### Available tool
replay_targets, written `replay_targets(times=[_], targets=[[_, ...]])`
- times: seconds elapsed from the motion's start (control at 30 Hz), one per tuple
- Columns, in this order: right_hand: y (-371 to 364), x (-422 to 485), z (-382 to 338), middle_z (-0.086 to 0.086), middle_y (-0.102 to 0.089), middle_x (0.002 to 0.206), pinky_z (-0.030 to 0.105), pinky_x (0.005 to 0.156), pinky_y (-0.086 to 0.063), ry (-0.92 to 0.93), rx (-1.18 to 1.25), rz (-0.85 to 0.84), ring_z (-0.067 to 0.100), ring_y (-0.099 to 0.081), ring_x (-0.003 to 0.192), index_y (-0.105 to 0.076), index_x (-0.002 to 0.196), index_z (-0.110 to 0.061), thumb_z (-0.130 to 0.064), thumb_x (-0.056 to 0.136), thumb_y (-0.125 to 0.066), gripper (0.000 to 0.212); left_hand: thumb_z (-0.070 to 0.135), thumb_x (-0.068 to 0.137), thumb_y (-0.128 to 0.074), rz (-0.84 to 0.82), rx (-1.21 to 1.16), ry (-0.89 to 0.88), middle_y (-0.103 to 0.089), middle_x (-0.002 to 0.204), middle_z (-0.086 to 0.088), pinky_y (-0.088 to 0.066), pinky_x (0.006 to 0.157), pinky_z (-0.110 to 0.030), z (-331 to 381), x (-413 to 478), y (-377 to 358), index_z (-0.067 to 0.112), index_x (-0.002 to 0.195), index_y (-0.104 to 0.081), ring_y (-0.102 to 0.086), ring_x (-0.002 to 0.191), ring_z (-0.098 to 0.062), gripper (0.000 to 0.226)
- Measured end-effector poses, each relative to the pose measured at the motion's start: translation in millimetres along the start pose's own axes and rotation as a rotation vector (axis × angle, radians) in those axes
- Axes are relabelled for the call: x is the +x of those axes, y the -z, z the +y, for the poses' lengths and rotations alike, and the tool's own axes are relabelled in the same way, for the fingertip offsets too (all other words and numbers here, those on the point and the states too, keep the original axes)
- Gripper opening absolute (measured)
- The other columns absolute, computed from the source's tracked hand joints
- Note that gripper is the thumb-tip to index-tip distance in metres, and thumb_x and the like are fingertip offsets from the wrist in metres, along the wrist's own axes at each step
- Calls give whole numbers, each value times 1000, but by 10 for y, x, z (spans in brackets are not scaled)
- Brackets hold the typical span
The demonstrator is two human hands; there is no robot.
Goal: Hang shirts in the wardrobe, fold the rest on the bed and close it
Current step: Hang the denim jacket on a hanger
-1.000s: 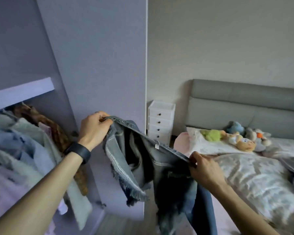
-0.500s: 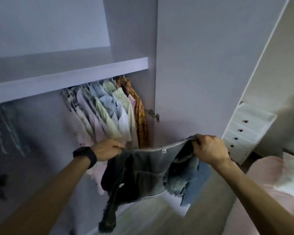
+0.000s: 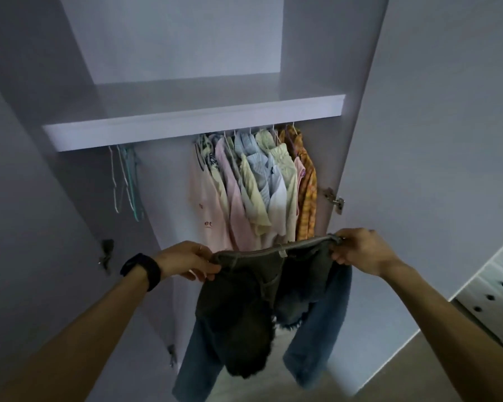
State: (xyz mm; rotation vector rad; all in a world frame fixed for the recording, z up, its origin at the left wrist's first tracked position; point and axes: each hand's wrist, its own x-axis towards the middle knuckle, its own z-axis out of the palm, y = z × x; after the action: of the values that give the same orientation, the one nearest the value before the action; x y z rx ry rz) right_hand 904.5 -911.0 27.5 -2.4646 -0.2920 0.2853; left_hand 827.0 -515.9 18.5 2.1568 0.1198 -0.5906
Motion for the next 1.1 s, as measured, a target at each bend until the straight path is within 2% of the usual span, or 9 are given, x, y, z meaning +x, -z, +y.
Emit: replay_targets(times=[0.17, 0.27, 0.4, 0.5, 0.6, 0.73, 0.87, 0.97, 1.1], targets=[[-167, 207, -146, 10, -67, 100, 28, 81, -45, 184, -146, 369, 30, -64, 92, -74, 106, -16, -28, 95, -67, 18, 45, 82, -77, 397, 260, -206, -66, 68, 8, -53, 77, -40, -9, 16, 36, 27, 66, -56, -64, 72, -14, 32], [-292, 333, -241, 16, -55, 122, 36, 98, -48, 82, -140, 234, 31, -61, 105, -70, 117, -16, -33, 98, -62, 27, 46, 82, -76, 558, 363, -285, -55, 87, 12, -50, 75, -33, -13, 9, 80, 31, 68, -51, -57, 81, -10, 33], [-344, 432, -381, 10, -73, 95, 27, 69, -56, 95, 22, 196, 15, -72, 68, -63, 103, -22, -34, 100, -58, 13, 35, 84, -78, 408, 70, -257, -62, 76, 13, -45, 75, -26, -83, -4, 137, 22, 68, -46, -59, 76, -6, 38], [-351, 491, -519, 5, -71, 93, 36, 80, -56, 124, 128, 237, 22, -70, 83, -61, 96, -20, -29, 96, -65, 9, 32, 81, -81, 380, 139, -199, -57, 71, 5, -44, 69, -31, -113, -8, 146, 19, 71, -43, -55, 72, -17, 42], [-343, 538, -561, 0, -66, 93, 29, 76, -48, 194, 119, 266, 23, -64, 91, -54, 86, -31, -16, 90, -72, 24, 33, 74, -86, 423, 172, -169, -63, 78, -1, -49, 69, -31, -156, -53, 215, 18, 76, -47, -60, 76, -19, 42], [-438, 577, -547, 3, -68, 110, 31, 92, -50, 169, -59, 173, 25, -64, 103, -66, 109, -22, -3, 90, -61, 28, 33, 73, -87, 381, -41, -184, -72, 87, 0, -55, 88, -36, -119, -130, 337, 18, 87, -68, -67, 91, -23, 27], [-567, 585, -684, -15, -67, 86, 14, 73, -44, 254, 40, 133, 1, -61, 79, -68, 92, -28, -17, 92, -69, 11, 29, 77, -84, 338, -158, -166, -77, 99, -3, -55, 89, -25, 50, -190, 401, 13, 99, -77, -70, 99, -21, 28], [-621, 555, -862, -9, -70, 74, 20, 64, -50, 367, 161, 90, 5, -66, 68, -72, 83, -26, -23, 88, -76, 8, 22, 81, -81, 347, -227, -228, -76, 102, -7, -53, 83, -14, 159, -253, 434, 11, 101, -77, -70, 100, -18, 23], [-740, 526, -1183, -8, -72, 76, 20, 69, -51, 523, 267, 95, 9, -67, 72, -76, 85, -30, -21, 85, -80, 11, 12, 80, -81, 436, -173, -288, -74, 99, -17, -53, 89, -26, 281, -298, 326, 1, 97, -75, -66, 89, -15, 21]])
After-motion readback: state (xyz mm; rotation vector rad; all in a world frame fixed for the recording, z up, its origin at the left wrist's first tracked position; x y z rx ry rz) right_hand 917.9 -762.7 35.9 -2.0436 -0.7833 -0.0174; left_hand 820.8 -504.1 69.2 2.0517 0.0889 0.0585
